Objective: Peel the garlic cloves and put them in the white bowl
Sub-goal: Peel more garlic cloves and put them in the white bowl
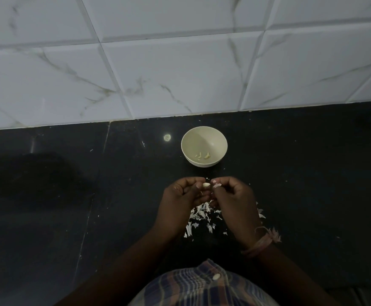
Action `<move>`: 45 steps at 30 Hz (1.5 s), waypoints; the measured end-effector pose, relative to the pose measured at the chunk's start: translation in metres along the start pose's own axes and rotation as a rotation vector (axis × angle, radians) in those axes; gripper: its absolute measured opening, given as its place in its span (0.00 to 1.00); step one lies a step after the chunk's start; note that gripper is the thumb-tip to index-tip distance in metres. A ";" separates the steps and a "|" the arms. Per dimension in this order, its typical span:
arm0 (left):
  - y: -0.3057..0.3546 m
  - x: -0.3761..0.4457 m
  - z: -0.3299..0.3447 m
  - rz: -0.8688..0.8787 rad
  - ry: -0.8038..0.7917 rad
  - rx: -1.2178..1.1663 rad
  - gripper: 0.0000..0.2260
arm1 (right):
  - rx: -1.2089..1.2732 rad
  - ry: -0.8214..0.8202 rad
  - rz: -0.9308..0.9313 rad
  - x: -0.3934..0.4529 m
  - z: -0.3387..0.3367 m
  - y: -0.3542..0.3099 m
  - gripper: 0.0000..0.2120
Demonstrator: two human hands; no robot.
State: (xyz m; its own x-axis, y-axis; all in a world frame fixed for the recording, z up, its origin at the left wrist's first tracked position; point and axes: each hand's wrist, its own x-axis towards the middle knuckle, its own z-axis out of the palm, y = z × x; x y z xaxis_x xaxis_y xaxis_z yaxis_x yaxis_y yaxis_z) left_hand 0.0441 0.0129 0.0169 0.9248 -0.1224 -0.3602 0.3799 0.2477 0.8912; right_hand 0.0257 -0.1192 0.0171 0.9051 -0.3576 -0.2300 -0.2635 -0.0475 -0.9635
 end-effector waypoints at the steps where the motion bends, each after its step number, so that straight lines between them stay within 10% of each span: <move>1: -0.001 0.000 0.000 0.005 -0.002 0.011 0.06 | -0.010 -0.007 -0.018 -0.001 0.000 0.000 0.07; 13: -0.008 0.001 -0.005 -0.031 0.005 -0.113 0.07 | -0.305 0.005 -0.305 -0.006 0.001 0.006 0.03; 45: -0.001 -0.006 -0.003 0.106 -0.003 0.029 0.08 | -0.390 -0.054 -0.275 -0.008 -0.003 -0.011 0.05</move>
State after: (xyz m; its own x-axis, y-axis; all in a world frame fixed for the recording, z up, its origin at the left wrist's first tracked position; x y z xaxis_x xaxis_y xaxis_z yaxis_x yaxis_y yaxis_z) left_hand 0.0386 0.0161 0.0176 0.9596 -0.0998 -0.2629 0.2794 0.2315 0.9319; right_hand 0.0202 -0.1185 0.0296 0.9721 -0.2342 0.0094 -0.1081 -0.4836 -0.8686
